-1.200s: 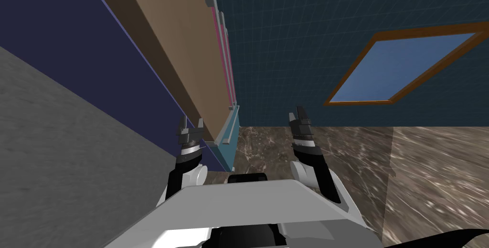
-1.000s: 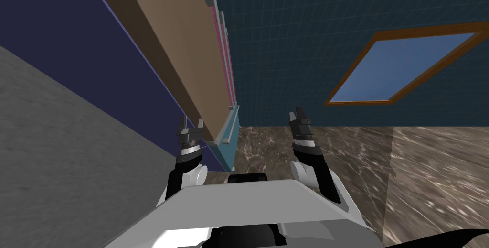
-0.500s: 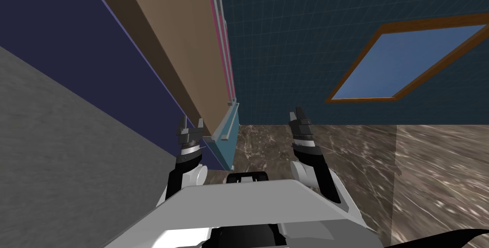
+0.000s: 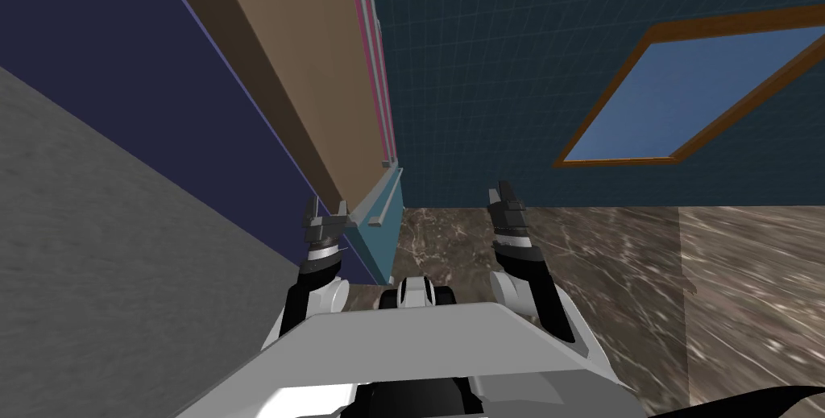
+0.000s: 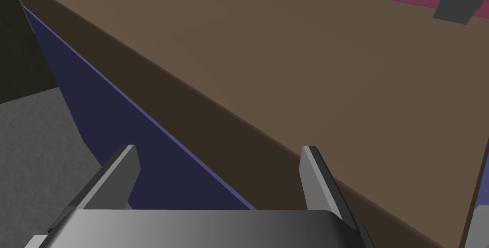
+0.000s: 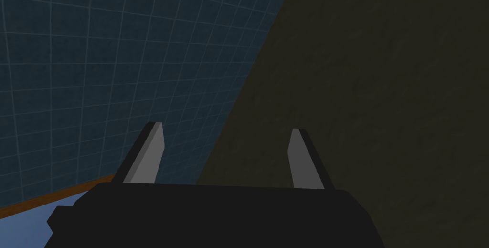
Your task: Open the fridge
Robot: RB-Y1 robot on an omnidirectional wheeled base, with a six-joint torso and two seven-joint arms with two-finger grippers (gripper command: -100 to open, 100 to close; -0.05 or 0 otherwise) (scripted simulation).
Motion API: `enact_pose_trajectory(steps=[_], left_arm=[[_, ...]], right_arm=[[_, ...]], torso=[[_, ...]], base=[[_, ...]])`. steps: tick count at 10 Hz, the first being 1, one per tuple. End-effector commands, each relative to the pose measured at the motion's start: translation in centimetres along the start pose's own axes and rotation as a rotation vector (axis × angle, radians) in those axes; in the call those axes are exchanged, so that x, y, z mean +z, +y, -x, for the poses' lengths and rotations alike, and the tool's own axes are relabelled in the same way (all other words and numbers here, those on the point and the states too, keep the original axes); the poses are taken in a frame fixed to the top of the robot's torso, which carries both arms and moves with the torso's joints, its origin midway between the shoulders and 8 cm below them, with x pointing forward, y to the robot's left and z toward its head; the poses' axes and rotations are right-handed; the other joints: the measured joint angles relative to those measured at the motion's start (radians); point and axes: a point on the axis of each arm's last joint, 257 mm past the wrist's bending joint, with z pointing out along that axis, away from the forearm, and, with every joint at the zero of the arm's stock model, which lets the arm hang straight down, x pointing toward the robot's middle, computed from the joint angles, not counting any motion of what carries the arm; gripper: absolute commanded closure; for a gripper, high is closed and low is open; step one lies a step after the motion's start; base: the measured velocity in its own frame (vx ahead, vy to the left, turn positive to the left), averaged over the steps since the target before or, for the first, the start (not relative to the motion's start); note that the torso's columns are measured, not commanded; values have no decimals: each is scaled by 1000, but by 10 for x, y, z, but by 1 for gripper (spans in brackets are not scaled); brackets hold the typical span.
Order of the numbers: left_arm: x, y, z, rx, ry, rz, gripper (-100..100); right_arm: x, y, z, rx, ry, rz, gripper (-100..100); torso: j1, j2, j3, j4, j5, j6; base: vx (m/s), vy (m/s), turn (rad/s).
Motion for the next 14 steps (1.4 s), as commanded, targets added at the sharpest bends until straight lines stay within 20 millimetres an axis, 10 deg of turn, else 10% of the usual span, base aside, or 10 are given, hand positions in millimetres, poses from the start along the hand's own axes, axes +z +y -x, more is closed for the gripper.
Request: enact_pose_trajectory(steps=[1,14], left_arm=[[-9,30,-1,10,34,70,-100],[-50,128,11,-12,10,271,-100]], right_arm=[[0,0,0,0,0,0,0],[0,0,0,0,0,0,0]], torso=[[0,0,-6,1,1,1],[3,6,-4,5,0,-2]], base=[[-5,-1,-29],[3,-1,-17]])
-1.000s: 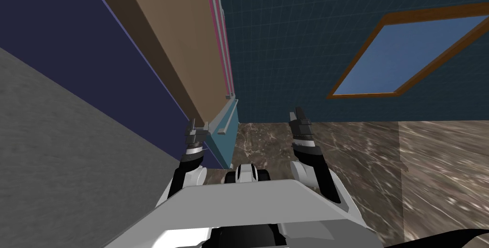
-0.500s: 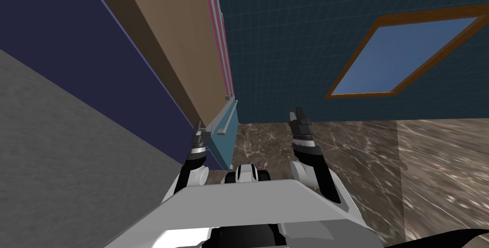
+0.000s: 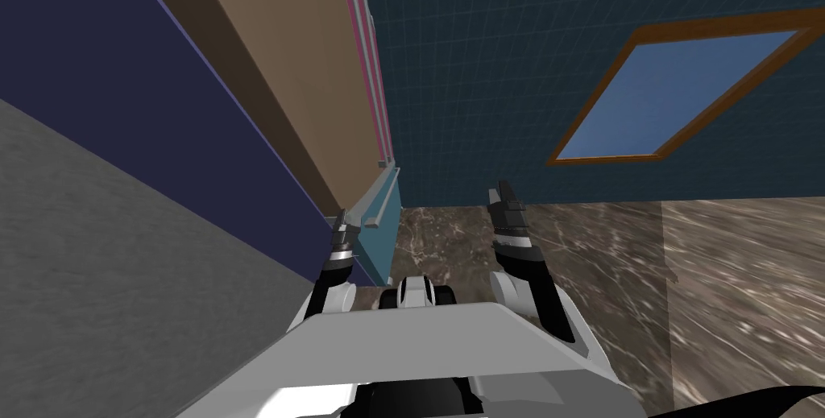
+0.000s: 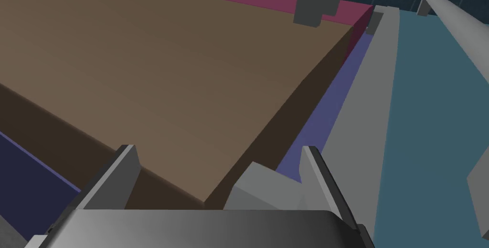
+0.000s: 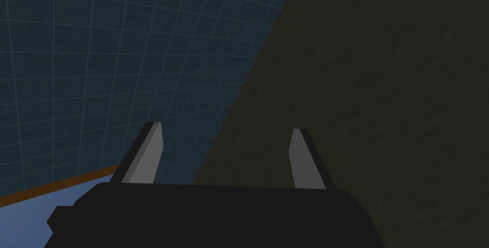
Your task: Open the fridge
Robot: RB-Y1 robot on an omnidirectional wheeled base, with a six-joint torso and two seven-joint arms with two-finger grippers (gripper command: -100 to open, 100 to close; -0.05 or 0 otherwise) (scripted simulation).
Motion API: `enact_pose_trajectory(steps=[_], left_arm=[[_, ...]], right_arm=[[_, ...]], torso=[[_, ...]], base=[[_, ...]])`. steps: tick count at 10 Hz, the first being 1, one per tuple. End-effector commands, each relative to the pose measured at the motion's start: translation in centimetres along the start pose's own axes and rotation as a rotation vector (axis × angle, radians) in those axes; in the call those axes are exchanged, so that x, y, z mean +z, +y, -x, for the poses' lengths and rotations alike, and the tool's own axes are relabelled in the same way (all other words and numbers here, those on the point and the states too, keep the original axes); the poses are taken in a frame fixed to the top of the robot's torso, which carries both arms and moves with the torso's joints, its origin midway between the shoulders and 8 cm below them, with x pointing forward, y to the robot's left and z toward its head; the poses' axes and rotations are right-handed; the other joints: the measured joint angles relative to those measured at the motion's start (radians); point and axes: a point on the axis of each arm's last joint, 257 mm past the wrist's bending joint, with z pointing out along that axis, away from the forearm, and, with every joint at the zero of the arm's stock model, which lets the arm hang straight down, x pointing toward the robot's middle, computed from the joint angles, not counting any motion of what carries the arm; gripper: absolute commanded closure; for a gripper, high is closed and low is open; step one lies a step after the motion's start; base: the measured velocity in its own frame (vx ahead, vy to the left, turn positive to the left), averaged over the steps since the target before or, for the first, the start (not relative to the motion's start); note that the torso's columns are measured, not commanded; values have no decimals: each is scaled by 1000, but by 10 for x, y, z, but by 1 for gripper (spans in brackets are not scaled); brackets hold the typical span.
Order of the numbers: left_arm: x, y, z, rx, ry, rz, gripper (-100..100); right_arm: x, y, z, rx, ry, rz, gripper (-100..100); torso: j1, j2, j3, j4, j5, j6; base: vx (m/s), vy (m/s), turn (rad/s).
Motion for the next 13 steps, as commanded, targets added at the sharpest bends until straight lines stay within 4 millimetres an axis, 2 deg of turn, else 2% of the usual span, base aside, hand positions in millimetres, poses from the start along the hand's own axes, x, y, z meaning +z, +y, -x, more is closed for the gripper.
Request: enact_pose_trajectory(steps=[1,9,10,11,13], left_arm=[[-4,21,2,-7,-10,39,-100],[-22,76,9,-5,-7,155,-100],[-22,76,9,-5,-7,155,-100],[-28,91,12,-3,-7,187,-100],[-35,106,13,-6,-10,220,-100]], right_arm=[[0,0,0,0,0,0,0],[0,0,0,0,0,0,0],[0,0,0,0,0,0,0],[0,0,0,0,0,0,0],[0,0,0,0,0,0,0]], torso=[[-1,1,1,1,0,0],[0,-4,-1,-5,3,2],[2,-6,-2,-8,5,1],[3,-9,-4,-10,6,2],[2,-5,-3,-3,2,0]], base=[[1,6,1],[1,0,-13],[0,0,0],[-11,-9,-29],[1,-5,-23]])
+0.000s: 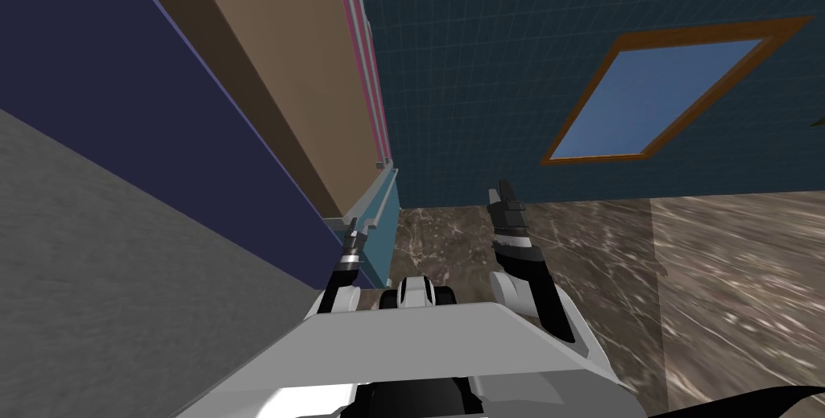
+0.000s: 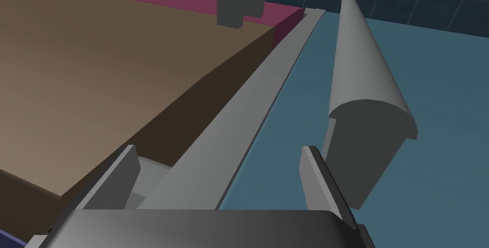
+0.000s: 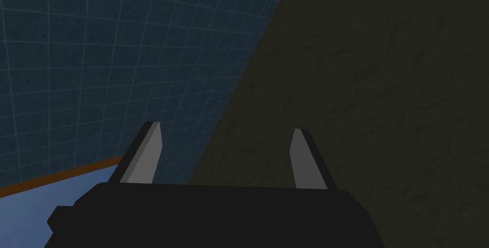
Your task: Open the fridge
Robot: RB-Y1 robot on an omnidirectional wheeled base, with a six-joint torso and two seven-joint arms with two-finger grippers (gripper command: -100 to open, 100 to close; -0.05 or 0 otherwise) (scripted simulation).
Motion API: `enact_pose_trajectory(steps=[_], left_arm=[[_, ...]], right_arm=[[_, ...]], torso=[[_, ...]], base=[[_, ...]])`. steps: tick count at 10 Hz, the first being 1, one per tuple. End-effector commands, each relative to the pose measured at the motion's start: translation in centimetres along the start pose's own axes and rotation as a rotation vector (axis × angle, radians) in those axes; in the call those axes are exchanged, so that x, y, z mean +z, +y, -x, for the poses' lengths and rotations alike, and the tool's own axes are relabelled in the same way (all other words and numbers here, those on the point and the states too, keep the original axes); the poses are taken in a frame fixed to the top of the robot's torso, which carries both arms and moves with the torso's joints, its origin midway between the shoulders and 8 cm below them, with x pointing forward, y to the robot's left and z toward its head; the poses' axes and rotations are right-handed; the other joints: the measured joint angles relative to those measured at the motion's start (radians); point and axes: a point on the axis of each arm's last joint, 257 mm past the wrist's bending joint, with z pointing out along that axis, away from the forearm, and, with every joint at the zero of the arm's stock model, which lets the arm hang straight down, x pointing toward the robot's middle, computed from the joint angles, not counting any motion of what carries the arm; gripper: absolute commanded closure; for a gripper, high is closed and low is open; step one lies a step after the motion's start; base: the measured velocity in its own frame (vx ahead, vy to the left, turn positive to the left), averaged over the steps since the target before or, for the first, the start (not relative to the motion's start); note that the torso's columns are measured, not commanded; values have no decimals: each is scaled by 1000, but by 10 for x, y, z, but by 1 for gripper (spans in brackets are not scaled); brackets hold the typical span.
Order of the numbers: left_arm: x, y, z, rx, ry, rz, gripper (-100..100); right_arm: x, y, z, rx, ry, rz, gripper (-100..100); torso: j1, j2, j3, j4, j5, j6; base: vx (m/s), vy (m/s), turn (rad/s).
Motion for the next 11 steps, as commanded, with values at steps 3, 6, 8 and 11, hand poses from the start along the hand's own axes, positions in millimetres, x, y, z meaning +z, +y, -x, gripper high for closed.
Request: enact_pose_trajectory(steps=[3,6,8,11], left_arm=[[-12,34,4,-13,-17,74,-100],[-19,60,1,-44,-39,119,-100],[-22,75,-5,-77,-60,142,-100],[-25,89,-20,-141,-98,159,-100]], right_arm=[[0,0,0,0,0,0,0],[0,0,0,0,0,0,0],[0,0,0,0,0,0,0],[0,0,0,0,0,0,0]], torso=[[-1,-1,0,-1,0,1],[-4,3,2,3,-2,1],[-6,10,5,6,-4,0],[-6,10,5,6,-3,0]], base=[[0,0,-8],[7,2,-22],[10,1,-15],[-1,-1,-9]])
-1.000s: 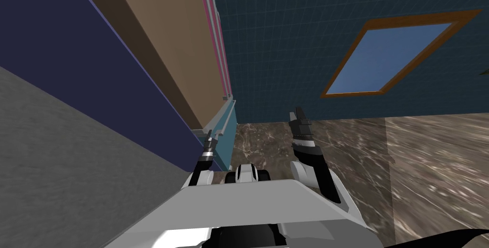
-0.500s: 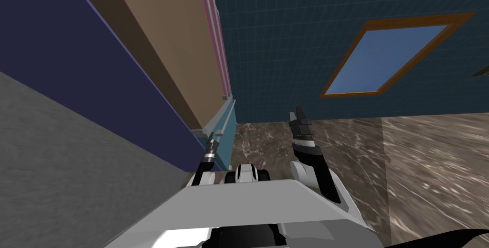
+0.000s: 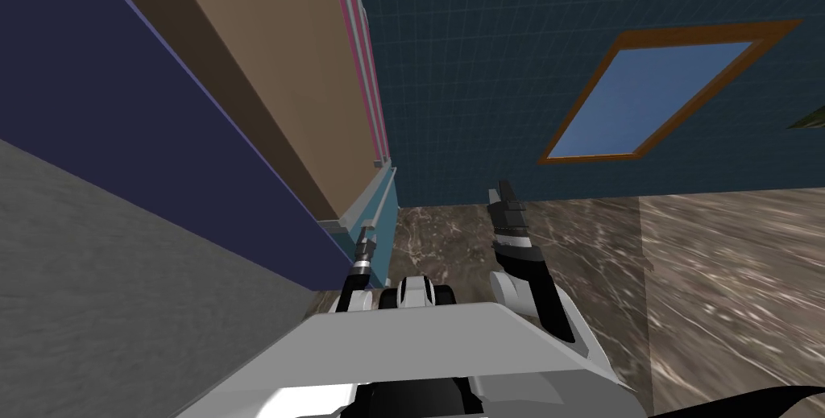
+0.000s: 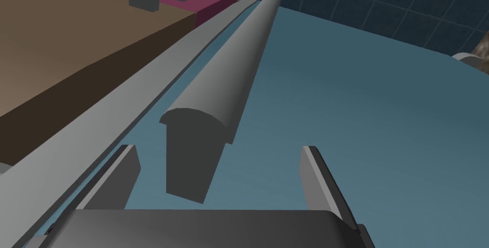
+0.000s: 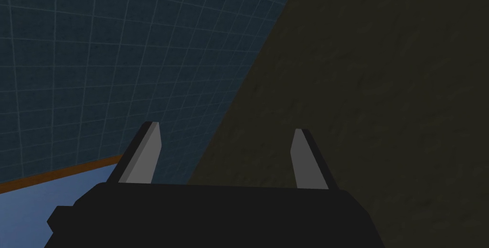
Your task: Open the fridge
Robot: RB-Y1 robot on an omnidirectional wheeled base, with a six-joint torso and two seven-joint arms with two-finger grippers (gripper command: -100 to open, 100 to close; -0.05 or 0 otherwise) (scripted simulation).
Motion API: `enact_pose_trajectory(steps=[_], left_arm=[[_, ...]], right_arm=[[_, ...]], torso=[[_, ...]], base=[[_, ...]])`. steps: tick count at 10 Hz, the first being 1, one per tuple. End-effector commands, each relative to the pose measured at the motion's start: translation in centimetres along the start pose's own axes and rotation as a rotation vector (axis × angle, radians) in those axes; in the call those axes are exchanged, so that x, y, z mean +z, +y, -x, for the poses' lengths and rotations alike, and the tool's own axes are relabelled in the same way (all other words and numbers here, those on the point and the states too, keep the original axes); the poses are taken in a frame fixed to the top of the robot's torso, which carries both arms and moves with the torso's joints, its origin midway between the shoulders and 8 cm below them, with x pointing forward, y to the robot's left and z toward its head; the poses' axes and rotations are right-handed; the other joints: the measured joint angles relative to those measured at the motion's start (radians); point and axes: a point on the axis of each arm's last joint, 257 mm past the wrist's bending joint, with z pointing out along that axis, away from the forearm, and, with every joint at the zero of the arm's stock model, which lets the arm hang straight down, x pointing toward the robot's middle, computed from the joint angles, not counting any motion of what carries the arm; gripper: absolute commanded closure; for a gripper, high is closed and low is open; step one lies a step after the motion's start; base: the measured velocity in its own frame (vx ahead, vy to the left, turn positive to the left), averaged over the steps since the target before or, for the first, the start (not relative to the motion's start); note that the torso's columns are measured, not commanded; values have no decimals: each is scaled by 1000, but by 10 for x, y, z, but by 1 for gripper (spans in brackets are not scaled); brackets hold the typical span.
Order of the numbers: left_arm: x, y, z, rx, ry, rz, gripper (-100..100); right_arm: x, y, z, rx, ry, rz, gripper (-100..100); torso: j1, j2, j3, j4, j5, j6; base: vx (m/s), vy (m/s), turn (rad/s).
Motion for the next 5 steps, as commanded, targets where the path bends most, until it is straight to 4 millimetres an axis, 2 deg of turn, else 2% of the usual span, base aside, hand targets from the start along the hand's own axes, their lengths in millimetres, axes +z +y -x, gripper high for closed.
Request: enact_pose_trajectory(steps=[1,2,5], left_arm=[[-1,9,-10,-49,-24,9,-100],[-1,7,-7,-39,-19,7,-100],[5,1,-8,-41,-20,6,-100]], right_arm=[[0,0,0,0,0,0,0],[0,0,0,0,0,0,0],[0,0,0,0,0,0,0]], torso=[[0,-1,0,0,0,0],[0,-1,-1,0,0,0],[1,-6,-4,-2,0,0]], base=[[0,0,0],[0,0,0],[76,7,0]])
